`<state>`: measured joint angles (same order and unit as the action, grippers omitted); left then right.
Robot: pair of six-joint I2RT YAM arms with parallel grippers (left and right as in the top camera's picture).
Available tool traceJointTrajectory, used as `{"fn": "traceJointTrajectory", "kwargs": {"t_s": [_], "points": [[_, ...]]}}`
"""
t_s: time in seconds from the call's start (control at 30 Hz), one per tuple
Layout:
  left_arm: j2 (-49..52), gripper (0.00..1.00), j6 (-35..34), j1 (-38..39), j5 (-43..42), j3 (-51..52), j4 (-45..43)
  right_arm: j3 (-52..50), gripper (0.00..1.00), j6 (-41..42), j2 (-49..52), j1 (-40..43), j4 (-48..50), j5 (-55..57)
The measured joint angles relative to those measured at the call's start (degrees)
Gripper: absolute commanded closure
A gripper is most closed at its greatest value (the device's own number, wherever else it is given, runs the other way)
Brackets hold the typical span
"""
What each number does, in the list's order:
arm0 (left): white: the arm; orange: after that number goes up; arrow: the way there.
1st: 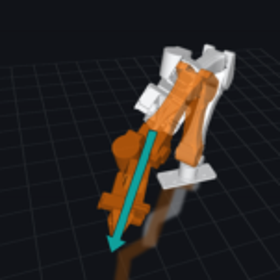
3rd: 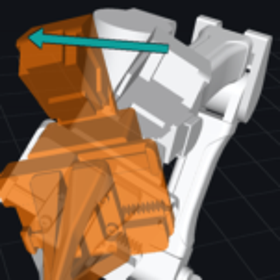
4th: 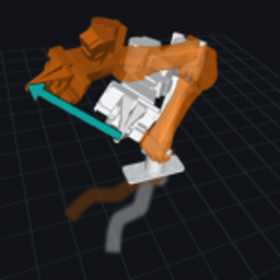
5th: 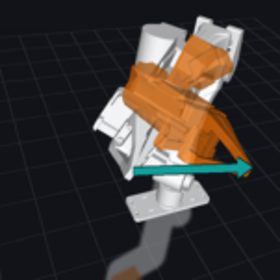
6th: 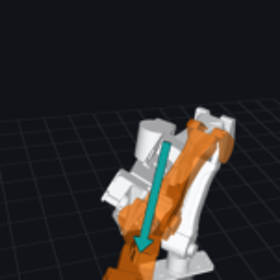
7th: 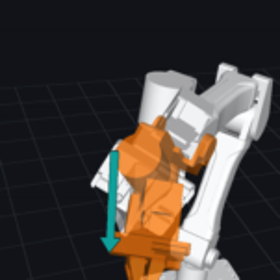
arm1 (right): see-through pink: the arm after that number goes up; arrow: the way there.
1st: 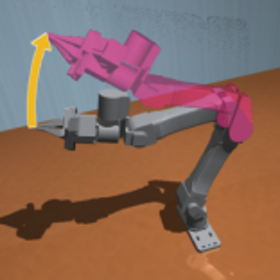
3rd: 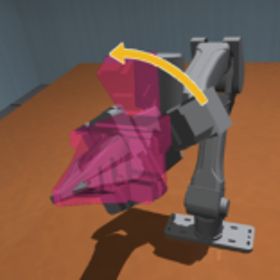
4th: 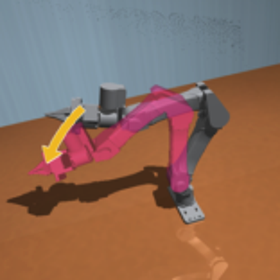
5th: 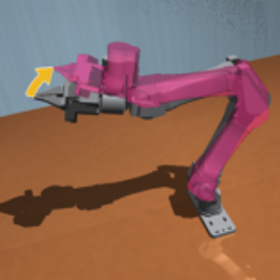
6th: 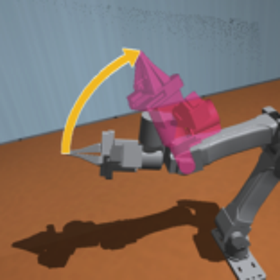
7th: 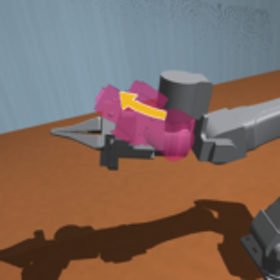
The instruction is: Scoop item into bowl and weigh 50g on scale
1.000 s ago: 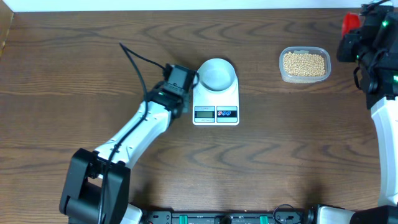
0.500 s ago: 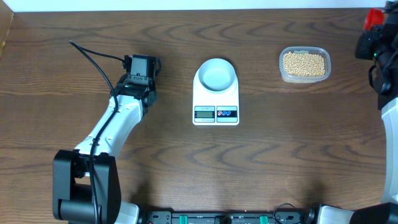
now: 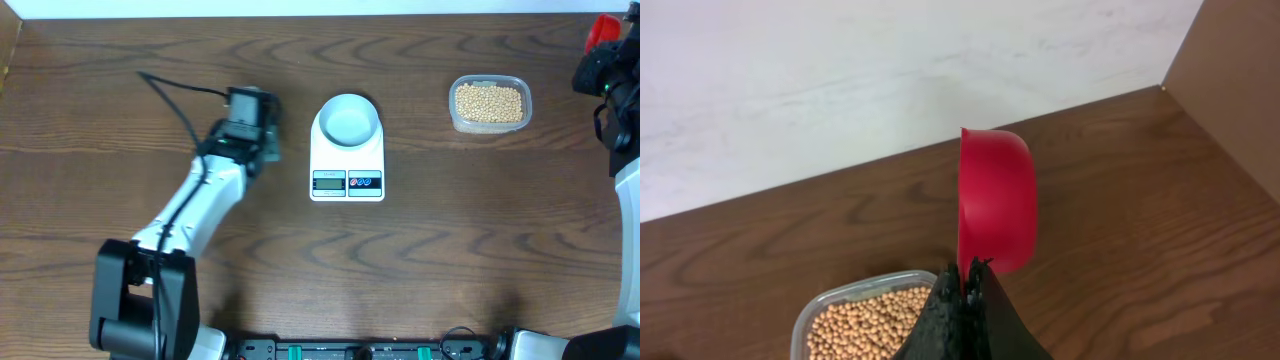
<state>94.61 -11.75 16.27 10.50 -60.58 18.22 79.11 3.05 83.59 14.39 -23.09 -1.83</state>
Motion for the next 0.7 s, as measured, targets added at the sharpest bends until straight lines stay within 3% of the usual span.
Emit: {"fn": "traceJointTrajectory", "kwargs": {"t_s": [0.23,0.7], "points": [[0.00,0.93,-4.61,13.05,-1.03,0.00,-1.01,0.00,0.99,0.42,0.02,0.00,-1.68,-1.05],[1.75,0.93,-11.02,23.78,1.53,0.00,-7.41,0.00,0.99,0.39,0.02,0.00,-6.12,-1.40]]}}
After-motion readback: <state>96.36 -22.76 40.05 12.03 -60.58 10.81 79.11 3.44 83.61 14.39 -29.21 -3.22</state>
